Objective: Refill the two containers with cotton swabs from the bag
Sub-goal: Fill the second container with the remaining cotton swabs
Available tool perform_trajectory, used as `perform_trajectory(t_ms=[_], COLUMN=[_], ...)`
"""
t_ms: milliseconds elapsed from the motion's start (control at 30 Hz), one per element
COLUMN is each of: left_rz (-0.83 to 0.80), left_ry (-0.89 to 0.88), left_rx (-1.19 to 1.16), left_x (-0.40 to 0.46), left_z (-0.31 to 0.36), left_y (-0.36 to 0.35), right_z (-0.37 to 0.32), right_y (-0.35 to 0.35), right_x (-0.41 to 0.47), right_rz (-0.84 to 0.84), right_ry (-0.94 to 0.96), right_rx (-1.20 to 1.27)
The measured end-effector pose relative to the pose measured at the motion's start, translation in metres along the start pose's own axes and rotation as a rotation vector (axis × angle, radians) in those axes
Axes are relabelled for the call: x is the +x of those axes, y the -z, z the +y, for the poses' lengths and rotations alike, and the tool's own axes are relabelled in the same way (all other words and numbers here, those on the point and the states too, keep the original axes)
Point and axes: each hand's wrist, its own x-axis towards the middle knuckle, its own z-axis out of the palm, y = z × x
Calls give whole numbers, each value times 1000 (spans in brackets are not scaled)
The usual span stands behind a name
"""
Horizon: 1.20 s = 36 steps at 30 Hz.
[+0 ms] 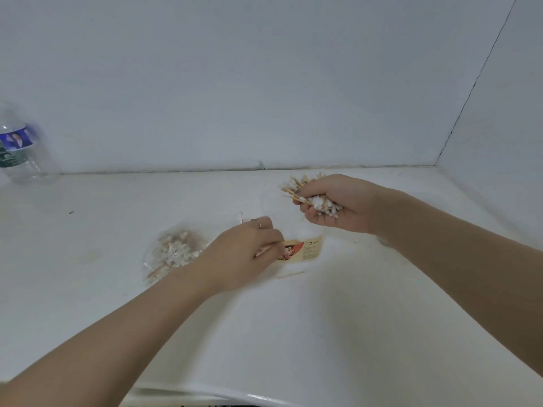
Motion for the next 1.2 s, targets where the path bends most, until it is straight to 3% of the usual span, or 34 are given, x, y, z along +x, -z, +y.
perform_trajectory(t_ms=[100, 300, 467, 667, 1200], left_rz=[102, 284, 274, 152, 64], left_ry=[46, 325, 371, 338, 326], left_rx=[-169, -479, -555, -456, -209], left_x=[4, 23, 33, 34, 29], left_z=[-2, 7, 5, -5, -17], left_y=[6, 21, 18, 8, 0], right_z=[-4, -5, -2, 0, 16], right_y=[3, 4, 4, 1, -18], right_x=[2, 6, 7, 7, 13], right_rz=[27, 69, 62, 68, 64], right_ry=[26, 44, 23, 24, -1], right_rx=[58, 42, 27, -30, -292])
